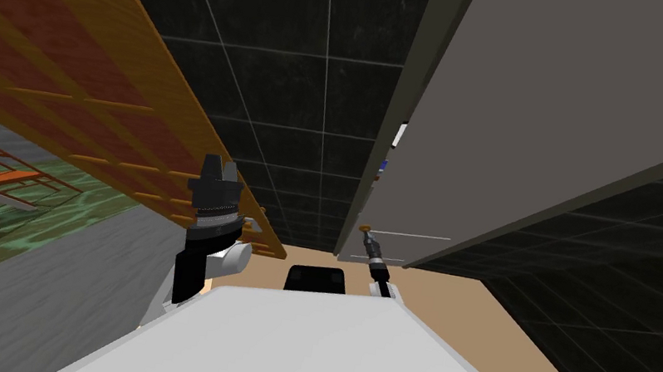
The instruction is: Pull the door open
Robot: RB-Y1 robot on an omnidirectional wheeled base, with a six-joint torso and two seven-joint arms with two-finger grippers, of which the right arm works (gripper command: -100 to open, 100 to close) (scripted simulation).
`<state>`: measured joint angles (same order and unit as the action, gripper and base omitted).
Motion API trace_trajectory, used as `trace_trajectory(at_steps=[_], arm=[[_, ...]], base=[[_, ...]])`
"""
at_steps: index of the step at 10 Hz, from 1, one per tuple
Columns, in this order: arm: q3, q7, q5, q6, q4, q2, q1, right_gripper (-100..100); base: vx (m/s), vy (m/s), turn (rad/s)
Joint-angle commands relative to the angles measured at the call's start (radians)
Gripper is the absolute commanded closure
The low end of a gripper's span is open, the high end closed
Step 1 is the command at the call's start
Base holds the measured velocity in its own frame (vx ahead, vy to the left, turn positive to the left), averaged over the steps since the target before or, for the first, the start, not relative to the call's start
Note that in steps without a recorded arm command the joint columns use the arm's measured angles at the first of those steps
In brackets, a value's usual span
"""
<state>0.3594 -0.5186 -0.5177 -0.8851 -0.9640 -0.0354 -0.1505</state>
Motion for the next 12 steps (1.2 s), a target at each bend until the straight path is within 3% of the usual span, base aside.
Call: trace_trajectory(at_steps=[1, 2, 4, 9, 11, 12], arm=[[-0.013, 0.050, 0.029, -0.003, 0.010, -0.003, 0.004, 100], [-0.013, 0.055, 0.029, -0.003, 0.010, -0.003, 0.004, 100], [-0.029, 0.119, 0.080, -0.001, 0.022, -0.016, 0.012, 100], [-0.045, 0.219, 0.134, 0.001, 0.034, -0.029, 0.019, 100], [-0.063, 0.283, 0.191, 0.002, 0.048, -0.042, 0.028, 100], [-0.063, 0.301, 0.191, 0.002, 0.048, -0.042, 0.028, 100]], base=[[-0.046, -0.007, 0.096], [-0.037, -0.004, 0.039], [-0.052, -0.012, 0.124], [-0.045, -0.008, 0.070], [-0.054, -0.002, 0.118], [-0.047, -0.016, 0.065]])
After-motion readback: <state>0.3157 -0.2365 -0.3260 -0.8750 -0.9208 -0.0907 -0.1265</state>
